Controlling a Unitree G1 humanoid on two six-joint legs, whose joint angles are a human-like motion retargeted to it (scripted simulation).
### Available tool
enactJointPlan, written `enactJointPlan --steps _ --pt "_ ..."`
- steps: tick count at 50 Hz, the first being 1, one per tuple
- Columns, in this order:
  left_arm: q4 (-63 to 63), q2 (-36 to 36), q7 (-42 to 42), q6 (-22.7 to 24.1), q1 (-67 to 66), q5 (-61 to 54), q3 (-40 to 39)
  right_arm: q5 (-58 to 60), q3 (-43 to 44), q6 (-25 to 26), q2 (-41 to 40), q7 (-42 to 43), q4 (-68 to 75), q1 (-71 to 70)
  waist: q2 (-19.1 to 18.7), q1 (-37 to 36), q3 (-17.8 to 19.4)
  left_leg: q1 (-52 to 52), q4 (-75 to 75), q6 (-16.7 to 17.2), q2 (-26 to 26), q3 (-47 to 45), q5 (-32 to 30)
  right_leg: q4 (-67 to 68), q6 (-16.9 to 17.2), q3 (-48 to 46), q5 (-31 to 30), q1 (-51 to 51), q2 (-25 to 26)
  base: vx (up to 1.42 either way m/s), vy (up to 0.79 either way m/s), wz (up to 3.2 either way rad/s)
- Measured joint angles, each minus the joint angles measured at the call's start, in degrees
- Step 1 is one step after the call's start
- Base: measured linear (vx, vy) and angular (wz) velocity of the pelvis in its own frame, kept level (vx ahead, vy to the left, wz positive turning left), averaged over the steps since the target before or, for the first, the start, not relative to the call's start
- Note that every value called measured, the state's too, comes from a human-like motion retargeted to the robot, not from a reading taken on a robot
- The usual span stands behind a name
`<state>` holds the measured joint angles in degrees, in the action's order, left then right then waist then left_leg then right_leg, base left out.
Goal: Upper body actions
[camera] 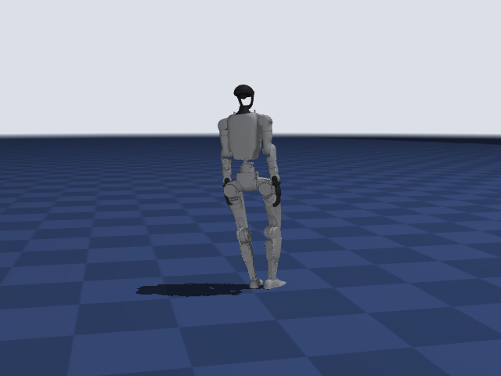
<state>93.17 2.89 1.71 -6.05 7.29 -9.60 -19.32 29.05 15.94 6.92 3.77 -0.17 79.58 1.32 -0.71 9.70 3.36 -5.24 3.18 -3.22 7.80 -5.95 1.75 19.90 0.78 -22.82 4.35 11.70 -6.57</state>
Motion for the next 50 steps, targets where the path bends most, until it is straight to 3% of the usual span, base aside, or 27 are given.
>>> enactJointPlan --steps 3,5,7,12,18,26,50 --pt "-0.5 -0.6 -0.3 0.1 -0.3 0.1 -0.2 0.3 -0.6 0.2 -0.6 -0.1 0.4 -0.3 1.4 0.1 -0.1 0.8 0.3 -0.2 2.0 3.2 -0.6 -8.0 2.5 5.4 -1.3 0.2 -0.3 0.13 -0.15 1.14" --pt "-0.8 -0.4 -0.3 0.1 -0.4 0.1 -0.2 0.1 -0.9 0.1 -1.1 -0.3 0.7 -0.7 2.3 -0.5 -0.1 1.3 0.7 -0.2 2.8 4.8 -0.7 -13.0 1.2 2.6 -7.7 -0.7 -1.6 0.11 -0.15 0.81" --pt "-0.5 0.0 -0.2 -0.3 -0.9 0.7 0.3 0.5 -1.1 0.3 -1.5 -1.0 1.7 -0.8 3.3 -1.9 -1.7 1.2 1.1 0.4 3.2 6.1 -0.3 -14.4 1.1 -1.2 -4.0 -3.0 -1.5 0.24 -0.18 0.68" --pt "1.3 -0.2 1.6 -0.3 -1.9 1.6 2.6 4.1 0.2 1.4 -1.3 -5.6 4.0 -1.3 3.8 -5.5 -3.9 2.1 1.1 1.3 3.1 11.5 -0.1 -19.7 0.7 -8.8 -5.0 -7.8 0.0 0.20 -0.17 0.90" --pt "1.2 -0.4 1.2 -0.4 -3.3 1.9 1.5 9.0 -3.2 1.1 -0.3 -4.8 3.9 -2.4 3.7 -5.1 -5.7 3.1 -0.4 1.3 2.5 13.7 -0.4 -19.4 -1.1 -9.4 -3.2 -8.4 1.9 0.13 -0.09 0.32" --pt "1.1 -0.6 1.2 -0.3 -3.5 2.9 1.3 6.7 -2.3 0.7 -0.4 -5.1 4.7 -2.1 3.6 -5.8 -7.2 4.7 -1.6 1.0 2.0 14.2 -0.2 -20.8 -2.0 -11.3 -3.1 -10.0 3.5 0.10 -0.04 0.08" --pt "-0.3 -1.1 1.1 -0.4 -3.8 4.2 1.8 6.9 -2.6 0.8 -0.8 -5.5 6.3 -0.2 2.2 -4.1 -7.4 4.9 -2.5 1.5 0.6 14.2 0.2 -20.3 -3.0 -11.8 -2.9 -9.6 4.4 0.01 0.00 0.00"
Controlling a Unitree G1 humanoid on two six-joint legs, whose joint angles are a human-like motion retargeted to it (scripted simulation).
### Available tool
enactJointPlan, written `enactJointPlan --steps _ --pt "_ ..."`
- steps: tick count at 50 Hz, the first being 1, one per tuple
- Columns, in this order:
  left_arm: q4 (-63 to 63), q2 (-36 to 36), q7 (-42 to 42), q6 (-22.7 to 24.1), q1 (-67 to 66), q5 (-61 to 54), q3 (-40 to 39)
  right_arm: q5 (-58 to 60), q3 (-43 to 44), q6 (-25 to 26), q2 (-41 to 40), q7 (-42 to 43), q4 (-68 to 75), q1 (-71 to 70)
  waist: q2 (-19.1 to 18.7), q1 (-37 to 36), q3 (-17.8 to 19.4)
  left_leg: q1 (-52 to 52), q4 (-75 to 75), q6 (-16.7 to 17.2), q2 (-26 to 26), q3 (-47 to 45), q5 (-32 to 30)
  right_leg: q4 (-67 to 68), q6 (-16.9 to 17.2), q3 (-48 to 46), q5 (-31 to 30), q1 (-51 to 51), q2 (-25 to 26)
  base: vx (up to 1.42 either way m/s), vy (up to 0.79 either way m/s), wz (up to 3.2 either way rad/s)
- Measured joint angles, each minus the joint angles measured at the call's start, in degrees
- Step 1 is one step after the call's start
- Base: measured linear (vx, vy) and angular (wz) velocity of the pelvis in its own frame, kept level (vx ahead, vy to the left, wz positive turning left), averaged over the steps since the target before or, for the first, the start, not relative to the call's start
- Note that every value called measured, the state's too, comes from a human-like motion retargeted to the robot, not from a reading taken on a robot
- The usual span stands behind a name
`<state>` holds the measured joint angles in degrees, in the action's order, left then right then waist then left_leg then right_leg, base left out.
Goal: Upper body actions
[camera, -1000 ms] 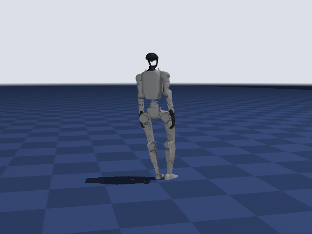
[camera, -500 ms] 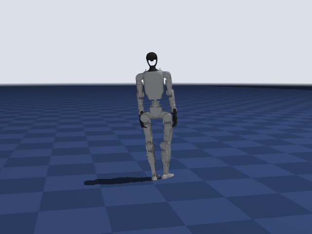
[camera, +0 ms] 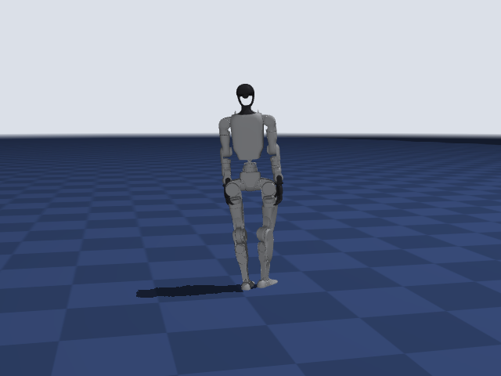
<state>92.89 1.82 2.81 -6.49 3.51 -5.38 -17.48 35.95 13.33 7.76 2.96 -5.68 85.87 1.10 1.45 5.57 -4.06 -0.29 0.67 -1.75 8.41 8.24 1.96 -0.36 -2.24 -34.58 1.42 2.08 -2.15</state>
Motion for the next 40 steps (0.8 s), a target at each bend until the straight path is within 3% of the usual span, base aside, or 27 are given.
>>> enactJointPlan --steps 18,25,28,33,40 --pt "-0.5 -0.1 0.0 0.2 -0.9 0.9 0.3 -0.9 0.4 -0.9 0.6 -0.3 -0.8 -0.3 0.1 0.8 0.6 -1.2 1.4 1.6 -1.3 0.4 0.6 -0.2 -1.5 0.9 -0.9 0.5 1.0 0.00 -0.04 0.01" --pt "-2.7 -0.4 2.0 0.6 -1.3 0.2 -3.2 -0.8 0.7 -1.0 0.9 -0.6 -0.6 -0.5 1.5 1.3 1.6 -4.9 9.7 3.7 -0.9 0.2 3.3 -0.1 -2.0 2.5 -1.5 0.5 -0.2 0.00 0.00 0.00" --pt "-2.9 -0.5 2.1 0.7 -1.1 -2.2 -5.0 -0.8 1.0 -1.1 1.2 -0.6 -0.6 -0.3 2.2 1.5 1.9 -7.5 15.1 4.8 0.2 0.7 0.5 0.0 -1.8 2.9 -2.0 0.6 -1.4 0.00 0.00 0.00" --pt "-3.0 0.1 2.3 0.8 -1.5 -4.3 -6.9 -0.9 1.0 -1.2 1.9 -0.2 -0.4 -0.3 3.6 1.2 2.8 -10.7 20.6 4.0 3.6 8.4 -1.6 0.6 -1.0 4.7 -2.7 0.9 -3.6 0.01 0.06 -0.32" --pt "-3.3 1.3 1.3 0.3 -3.5 -3.9 -9.3 -1.4 1.0 -1.7 2.5 0.0 -0.3 0.2 3.4 -3.1 4.2 -9.2 12.8 4.0 5.2 23.1 -0.5 1.5 -0.2 11.4 -3.6 1.4 -2.6 0.08 0.15 -1.13"
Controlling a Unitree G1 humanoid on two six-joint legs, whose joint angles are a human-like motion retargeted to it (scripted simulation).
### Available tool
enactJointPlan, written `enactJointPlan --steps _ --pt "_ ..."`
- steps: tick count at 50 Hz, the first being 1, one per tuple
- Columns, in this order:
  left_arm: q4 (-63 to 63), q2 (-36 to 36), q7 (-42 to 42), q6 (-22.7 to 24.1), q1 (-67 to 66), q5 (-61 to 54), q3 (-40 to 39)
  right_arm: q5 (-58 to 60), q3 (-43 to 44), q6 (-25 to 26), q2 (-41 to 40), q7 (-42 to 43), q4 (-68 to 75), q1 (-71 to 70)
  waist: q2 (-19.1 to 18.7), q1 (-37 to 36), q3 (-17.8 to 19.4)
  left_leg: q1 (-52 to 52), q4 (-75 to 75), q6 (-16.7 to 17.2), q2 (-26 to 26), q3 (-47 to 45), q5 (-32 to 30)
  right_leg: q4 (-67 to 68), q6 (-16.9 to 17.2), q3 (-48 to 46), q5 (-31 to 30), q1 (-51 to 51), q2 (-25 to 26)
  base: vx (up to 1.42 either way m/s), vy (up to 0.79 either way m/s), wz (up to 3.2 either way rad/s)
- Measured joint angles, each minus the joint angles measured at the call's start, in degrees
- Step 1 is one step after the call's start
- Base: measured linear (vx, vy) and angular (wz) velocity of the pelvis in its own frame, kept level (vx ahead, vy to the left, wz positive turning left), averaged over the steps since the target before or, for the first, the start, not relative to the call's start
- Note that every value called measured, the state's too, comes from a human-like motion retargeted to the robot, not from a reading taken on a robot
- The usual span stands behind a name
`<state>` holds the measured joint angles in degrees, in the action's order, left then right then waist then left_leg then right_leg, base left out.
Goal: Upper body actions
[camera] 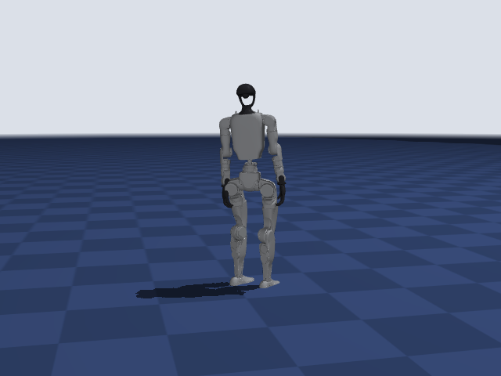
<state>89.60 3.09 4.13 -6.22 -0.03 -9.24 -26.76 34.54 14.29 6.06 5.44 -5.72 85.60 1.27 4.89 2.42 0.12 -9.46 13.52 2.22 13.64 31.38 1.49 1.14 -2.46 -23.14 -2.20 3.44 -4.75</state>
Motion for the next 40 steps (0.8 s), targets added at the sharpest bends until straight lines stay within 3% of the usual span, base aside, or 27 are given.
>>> enactJointPlan --steps 3,10,15,21,23,25,27,30,35,37,40 --pt "-0.3 0.2 -0.2 0.1 -0.1 0.1 -0.1 -0.1 0.9 -0.3 0.2 -0.1 -0.2 0.2 -0.5 -2.2 1.3 2.0 -3.0 1.1 0.4 1.4 -2.4 0.4 0.5 2.2 0.0 -0.3 0.7 0.03 0.23 -1.05" --pt "0.9 0.6 -1.5 0.2 0.9 1.3 2.5 0.2 1.9 -0.5 0.8 0.9 -1.1 0.7 -1.0 1.3 2.6 4.4 -5.7 -1.5 -0.5 -4.5 -1.6 3.7 2.4 3.8 1.9 -0.2 -1.5 0.02 0.25 -0.43" --pt "1.1 2.0 -2.0 0.2 1.7 4.6 5.5 -0.8 2.3 -1.1 0.7 -0.5 -1.7 0.0 -1.5 1.9 2.2 4.8 -8.0 -4.0 -2.2 -11.7 -1.1 11.8 -0.6 8.7 3.4 6.0 -1.5 -0.05 0.13 -1.41" --pt "2.3 3.0 -1.5 0.6 3.3 5.1 10.1 1.0 1.8 -2.2 1.2 -0.5 -3.7 -0.5 -2.8 5.4 3.7 7.7 -10.7 -6.1 -4.9 -22.7 0.6 11.8 -2.9 -9.4 2.3 6.3 -4.0 -0.07 -0.04 -1.87" --pt "2.7 3.2 -2.1 0.5 3.6 6.1 11.3 1.9 1.6 -2.3 1.6 -0.4 -3.7 -0.8 -2.6 4.8 3.0 8.6 -11.7 -6.6 -5.5 -28.7 2.1 8.7 -2.1 -19.6 0.1 5.0 -6.4 0.03 -0.09 -3.16" --pt "2.2 3.3 -3.3 0.4 3.5 7.8 12.7 2.5 2.0 -2.0 1.9 -0.2 -3.4 -1.6 -2.5 4.9 2.6 9.6 -12.6 -6.8 -6.3 -35.5 3.8 10.4 -3.2 -7.3 0.4 10.1 -4.1 0.04 -0.18 -3.39" --pt "0.9 2.8 -3.6 0.7 2.8 9.5 13.9 2.5 2.4 -1.9 2.2 0.1 -3.4 -2.3 -2.8 4.7 1.8 10.3 -13.4 -6.4 -7.4 -43.7 5.7 12.5 -4.2 -4.5 2.9 13.8 -3.4 -0.02 -0.14 -3.56" --pt "-0.5 1.9 -3.6 1.3 2.1 10.6 14.7 1.2 2.0 -2.3 2.4 0.1 -3.8 -3.1 -4.8 6.2 1.7 11.7 -14.2 -4.8 -10.7 -55.2 8.3 10.7 -4.3 -22.6 6.4 10.7 -7.1 -0.07 -0.18 -3.55" --pt "-1.1 0.8 -3.7 1.0 1.8 11.6 12.0 -0.8 1.2 -2.1 2.9 0.4 -3.0 -3.8 -7.5 6.4 0.2 13.6 -13.6 -0.8 -14.8 -70.3 12.3 4.8 -1.9 -56.4 9.4 1.5 -5.1 0.07 -0.21 -3.65" --pt "-1.0 0.3 -3.2 0.9 1.3 11.1 11.4 -1.8 1.6 -1.6 3.1 0.9 -2.1 -3.6 -7.9 5.6 -0.6 14.7 -12.5 1.4 -15.9 -75.4 13.2 2.7 -1.1 -64.5 9.4 -0.4 -3.1 0.26 -0.30 -3.59" --pt "-0.8 -0.1 -2.7 0.8 0.3 10.6 11.1 -4.3 2.6 -0.7 3.1 1.8 -0.1 -3.4 -7.6 3.7 -2.0 16.4 -10.4 4.0 -17.1 -82.4 13.3 1.0 -1.1 -66.8 8.4 -0.4 -1.5 0.31 -0.34 -3.29"
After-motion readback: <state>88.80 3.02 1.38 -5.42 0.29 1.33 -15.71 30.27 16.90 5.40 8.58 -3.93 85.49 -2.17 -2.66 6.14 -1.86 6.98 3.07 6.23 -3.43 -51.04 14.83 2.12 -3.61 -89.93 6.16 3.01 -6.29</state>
